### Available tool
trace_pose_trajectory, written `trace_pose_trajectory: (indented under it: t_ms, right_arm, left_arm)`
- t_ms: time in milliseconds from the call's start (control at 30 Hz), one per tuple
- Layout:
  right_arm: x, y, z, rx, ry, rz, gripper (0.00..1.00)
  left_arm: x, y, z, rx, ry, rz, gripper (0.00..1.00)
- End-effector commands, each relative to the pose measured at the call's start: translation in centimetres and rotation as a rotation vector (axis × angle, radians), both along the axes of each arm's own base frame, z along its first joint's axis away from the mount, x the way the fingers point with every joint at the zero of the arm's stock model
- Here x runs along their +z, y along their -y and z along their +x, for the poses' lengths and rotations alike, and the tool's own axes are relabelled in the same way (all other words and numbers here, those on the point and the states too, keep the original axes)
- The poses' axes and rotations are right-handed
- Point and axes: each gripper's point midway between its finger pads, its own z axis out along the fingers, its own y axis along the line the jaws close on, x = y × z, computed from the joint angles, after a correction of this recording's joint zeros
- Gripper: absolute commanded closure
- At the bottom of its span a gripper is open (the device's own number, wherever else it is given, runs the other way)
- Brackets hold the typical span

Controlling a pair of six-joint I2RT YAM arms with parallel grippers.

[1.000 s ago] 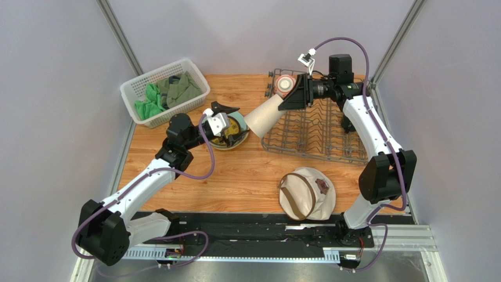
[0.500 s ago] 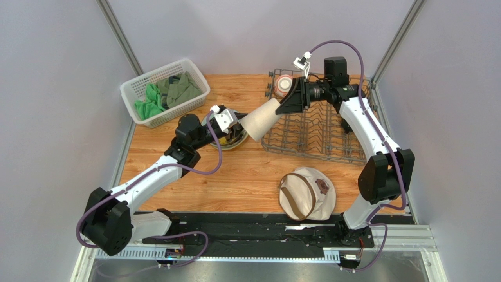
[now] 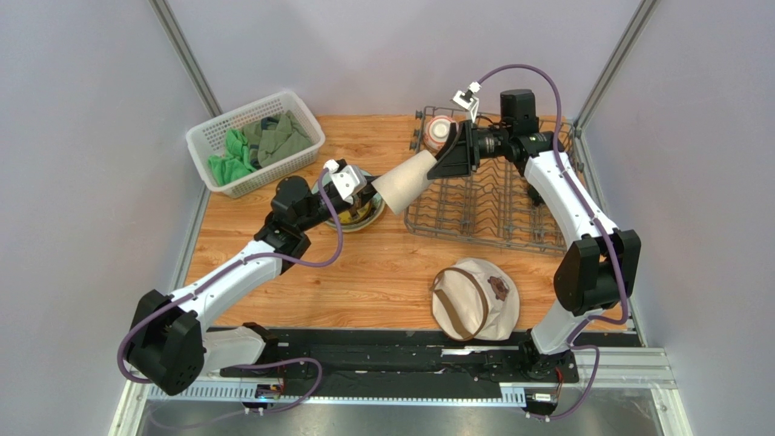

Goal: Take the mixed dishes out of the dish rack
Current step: Pick up the cup from the dish rack, then place the cup at the center of the board.

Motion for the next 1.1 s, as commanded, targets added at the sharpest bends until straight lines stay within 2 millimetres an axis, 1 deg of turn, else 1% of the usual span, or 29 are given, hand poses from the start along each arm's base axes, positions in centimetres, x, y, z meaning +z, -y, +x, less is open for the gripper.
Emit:
trace_pose_trajectory:
  t_ms: [0, 167, 267, 300, 333, 367, 433, 467, 500, 533, 567, 633, 667, 733, 767, 833, 867, 900, 933, 967, 1000, 1033, 1067]
  right_arm:
    - [1.0, -0.1, -0.5, 0.0, 0.052, 0.007, 0.01]
    - [1.0, 0.2, -0.2, -0.017, 0.052, 0.002, 0.01]
    - [1.1, 0.4, 0.1, -0.029, 0.059, 0.0, 0.01]
    - [1.0, 0.5, 0.1, -0.034, 0.056, -0.002, 0.01]
    - [1.1, 0.6, 0.2, -0.038, 0.06, -0.002, 0.01]
    - [1.1, 0.6, 0.2, -0.04, 0.064, -0.002, 0.01]
    - [1.1, 0.7, 0.3, -0.045, 0.064, -0.004, 0.01]
    - [1.2, 0.7, 0.4, -0.047, 0.069, -0.005, 0.01]
    - [1.2, 0.7, 0.3, -0.047, 0.068, -0.006, 0.01]
    - [1.1, 0.7, 0.4, -0.05, 0.065, -0.008, 0.01]
    - [1.2, 0.7, 0.4, -0.049, 0.069, -0.008, 0.01]
    - [1.1, 0.7, 0.4, -0.054, 0.067, -0.012, 0.01]
    - [1.1, 0.7, 0.4, -0.054, 0.07, -0.012, 0.01]
    - [1.1, 0.8, 0.5, -0.059, 0.072, -0.015, 0.01]
    - [1.1, 0.7, 0.5, -0.056, 0.072, -0.014, 0.01]
    - [1.0, 0.7, 0.7, -0.055, 0.066, -0.016, 0.01]
    - [1.1, 0.7, 0.7, -0.056, 0.065, -0.016, 0.01]
    - [1.0, 0.7, 0.8, -0.054, 0.061, -0.016, 0.01]
    - [1.0, 0.6, 0.8, -0.051, 0.06, -0.016, 0.01]
    - [1.0, 0.7, 0.8, -0.051, 0.06, -0.015, 0.01]
    - [0.8, 0.6, 0.9, -0.05, 0.055, -0.016, 0.01]
    - [1.0, 0.6, 1.0, -0.051, 0.058, -0.016, 0.01]
    - [0.8, 0.6, 1.0, -0.05, 0.052, -0.017, 0.01]
  left_arm:
    - [3.0, -0.8, 0.3, 0.054, 0.079, -0.022, 1.0]
    - [2.6, -1.9, 0.8, 0.123, 0.085, 0.022, 1.0]
    - [2.4, -3.2, 1.3, 0.188, 0.092, 0.06, 1.0]
    - [2.5, -3.9, 1.5, 0.216, 0.087, 0.07, 1.0]
    - [2.5, -4.3, 1.5, 0.223, 0.081, 0.08, 1.0]
    - [2.4, -4.8, 1.4, 0.234, 0.055, 0.097, 1.0]
    - [2.2, -6.1, 1.9, 0.267, 0.027, 0.119, 1.0]
    - [2.0, -7.0, 2.0, 0.282, 0.0, 0.145, 1.0]
    - [1.8, -7.5, 2.0, 0.284, -0.009, 0.161, 1.0]
    - [1.7, -8.0, 2.0, 0.286, -0.002, 0.191, 1.0]
    - [1.3, -8.9, 1.9, 0.299, -0.031, 0.229, 1.0]
    - [0.8, -9.9, 1.7, 0.304, -0.045, 0.298, 1.0]
    - [0.4, -11.0, 1.5, 0.324, -0.079, 0.338, 1.0]
    - [0.0, -12.2, 1.2, 0.338, -0.092, 0.402, 1.0]
    - [-0.4, -13.4, 1.1, 0.364, -0.133, 0.439, 1.0]
    - [-1.0, -14.8, 1.1, 0.377, -0.166, 0.497, 1.0]
    - [-1.3, -16.2, 1.0, 0.408, -0.212, 0.531, 1.0]
    - [-1.6, -17.1, 1.0, 0.422, -0.238, 0.557, 1.0]
    - [-2.4, -17.8, 1.4, 0.426, -0.273, 0.595, 1.0]
    - [-2.3, -19.5, 1.2, 0.455, -0.326, 0.614, 1.0]
    - [-2.5, -20.3, 1.2, 0.466, -0.352, 0.631, 1.0]
    - [-3.2, -21.1, 1.6, 0.472, -0.396, 0.651, 1.0]
    - [-3.0, -22.6, 1.4, 0.499, -0.442, 0.665, 1.0]
